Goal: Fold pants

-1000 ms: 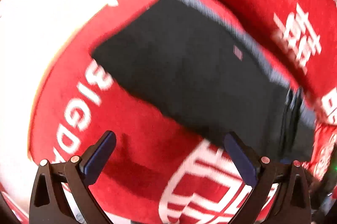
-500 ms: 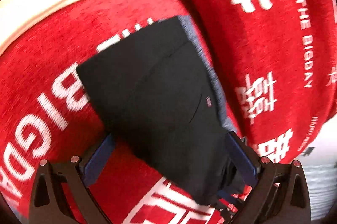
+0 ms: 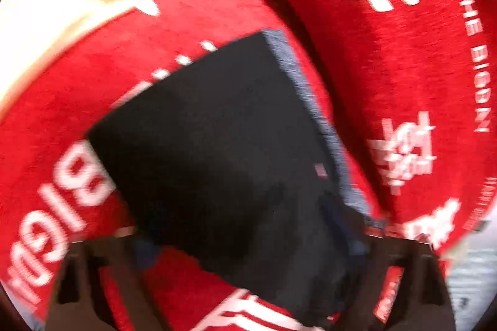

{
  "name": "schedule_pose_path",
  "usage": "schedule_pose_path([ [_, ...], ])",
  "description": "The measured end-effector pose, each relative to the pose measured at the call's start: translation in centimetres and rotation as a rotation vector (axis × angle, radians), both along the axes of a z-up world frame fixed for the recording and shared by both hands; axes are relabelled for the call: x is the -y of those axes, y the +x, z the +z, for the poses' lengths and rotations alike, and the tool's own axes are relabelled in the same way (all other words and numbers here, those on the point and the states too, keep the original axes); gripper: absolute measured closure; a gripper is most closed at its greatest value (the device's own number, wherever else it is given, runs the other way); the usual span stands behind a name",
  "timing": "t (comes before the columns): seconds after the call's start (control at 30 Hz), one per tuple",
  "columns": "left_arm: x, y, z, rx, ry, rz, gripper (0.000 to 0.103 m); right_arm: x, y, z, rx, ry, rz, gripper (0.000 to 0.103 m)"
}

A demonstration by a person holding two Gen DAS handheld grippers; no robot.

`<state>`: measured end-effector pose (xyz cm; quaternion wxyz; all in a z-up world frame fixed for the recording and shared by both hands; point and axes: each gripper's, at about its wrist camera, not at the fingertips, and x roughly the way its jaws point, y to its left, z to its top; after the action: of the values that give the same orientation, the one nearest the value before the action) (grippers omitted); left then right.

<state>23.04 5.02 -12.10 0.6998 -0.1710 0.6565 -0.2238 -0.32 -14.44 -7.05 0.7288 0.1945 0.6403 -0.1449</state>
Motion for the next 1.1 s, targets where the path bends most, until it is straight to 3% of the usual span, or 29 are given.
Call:
schedule_pose_path([
  [0.03, 0.2, -0.1, 0.3, 0.027, 0.048, -0.013, 0.061, 0.3, 0.1, 1.1, 0.025, -0.003, -0.003, 0.030],
  [0.07, 0.7, -0.4, 0.8, 0.074, 0.114, -0.055, 0.069, 0.6, 0.4, 2.1, 0.052, -0.002, -0.006, 0.030],
  [0.13, 1.7, -1.3, 1.9, 0.177, 0.176, -0.134, 0.070, 1.4, 0.9, 3.9, 0.096, 0.014, -0.016, 0.030],
  [0.27, 6.8, -6.7, 4.6, 0.566, 0.421, -0.416, 0.070, 3.9, 5.1, 6.9, 0.165, 0.153, -0.034, 0.030],
  [0.4, 9.0, -9.9, 4.6, 0.729, 0.526, -0.559, 0.070, 3.9, 12.1, 8.3, 0.163, 0.318, 0.042, 0.022],
  [0.6, 8.9, -9.8, 4.3, 0.739, 0.544, -0.571, 0.070, -2.2, 22.9, 7.5, 0.053, 0.434, 0.274, 0.022],
  [0.83, 8.6, -10.3, 4.6, 0.764, 0.549, -0.572, 0.070, -8.7, 28.3, 2.2, -0.148, 0.374, 0.456, 0.022],
  [0.87, 8.6, -10.3, 4.6, 0.767, 0.550, -0.574, 0.070, -8.9, 28.5, 1.3, -0.182, 0.360, 0.457, 0.036],
  [0.93, 8.7, -10.6, 4.7, 0.754, 0.550, -0.586, 0.070, -8.6, 27.9, 0.0, -0.220, 0.350, 0.448, 0.084],
  [1.1, 10.1, -13.8, 7.7, 0.841, 0.514, -0.652, 0.070, -4.3, 23.2, 3.4, -0.019, 0.410, 0.344, 0.086],
])
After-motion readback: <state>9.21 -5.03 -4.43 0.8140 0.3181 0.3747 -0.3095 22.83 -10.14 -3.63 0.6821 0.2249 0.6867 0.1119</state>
